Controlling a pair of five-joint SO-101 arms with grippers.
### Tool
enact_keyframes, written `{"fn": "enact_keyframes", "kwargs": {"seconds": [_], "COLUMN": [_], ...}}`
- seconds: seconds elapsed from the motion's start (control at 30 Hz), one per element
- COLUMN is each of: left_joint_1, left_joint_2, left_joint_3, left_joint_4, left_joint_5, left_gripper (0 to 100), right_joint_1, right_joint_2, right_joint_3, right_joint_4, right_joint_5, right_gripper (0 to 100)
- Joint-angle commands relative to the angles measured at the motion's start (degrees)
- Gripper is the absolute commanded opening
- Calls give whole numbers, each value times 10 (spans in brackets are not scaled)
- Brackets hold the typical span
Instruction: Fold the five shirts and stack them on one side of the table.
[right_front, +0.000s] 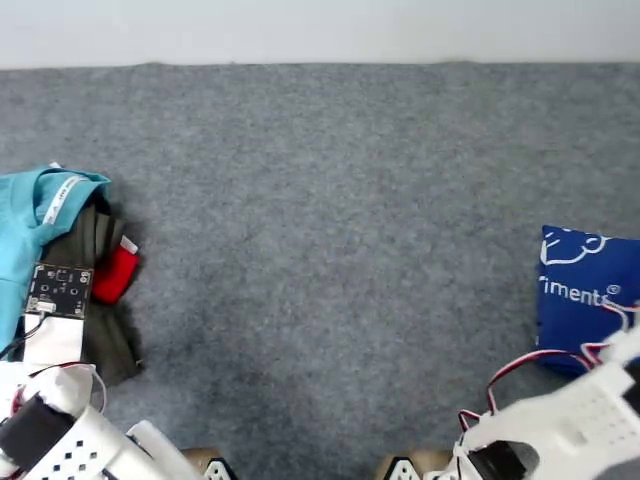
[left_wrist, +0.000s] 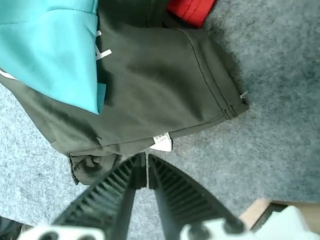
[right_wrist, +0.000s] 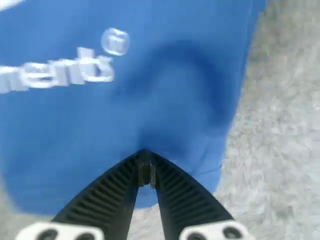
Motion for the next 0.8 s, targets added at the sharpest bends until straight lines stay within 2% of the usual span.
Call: {"fn": "enact_keyframes", "kwargs": {"seconds": [0.0, 0.2, 0.33, 0.43, 0.6, 0.77], "left_joint_1": [2, 2, 2, 2, 0, 0], "left_joint_2": [-4, -4, -4, -4, -4, -4], "left_joint_3": [-9, -9, -9, -9, -9, -10], "left_joint_4": [2, 2, 2, 1, 2, 3], "left_joint_5": [2, 2, 1, 1, 1, 1], "left_gripper": [15, 15, 15, 15, 15, 15], "right_joint_1": [33, 39, 7, -18, -36, -37], "right_joint_2": [44, 43, -1, -22, -22, 65], "right_joint_3": [-24, -60, -111, -129, -130, -130], "right_joint_4": [-29, -2, 38, 29, -79, -237], "right_joint_5": [63, 79, 78, 78, 77, 54], "right_gripper": [9, 9, 9, 9, 9, 9]}}
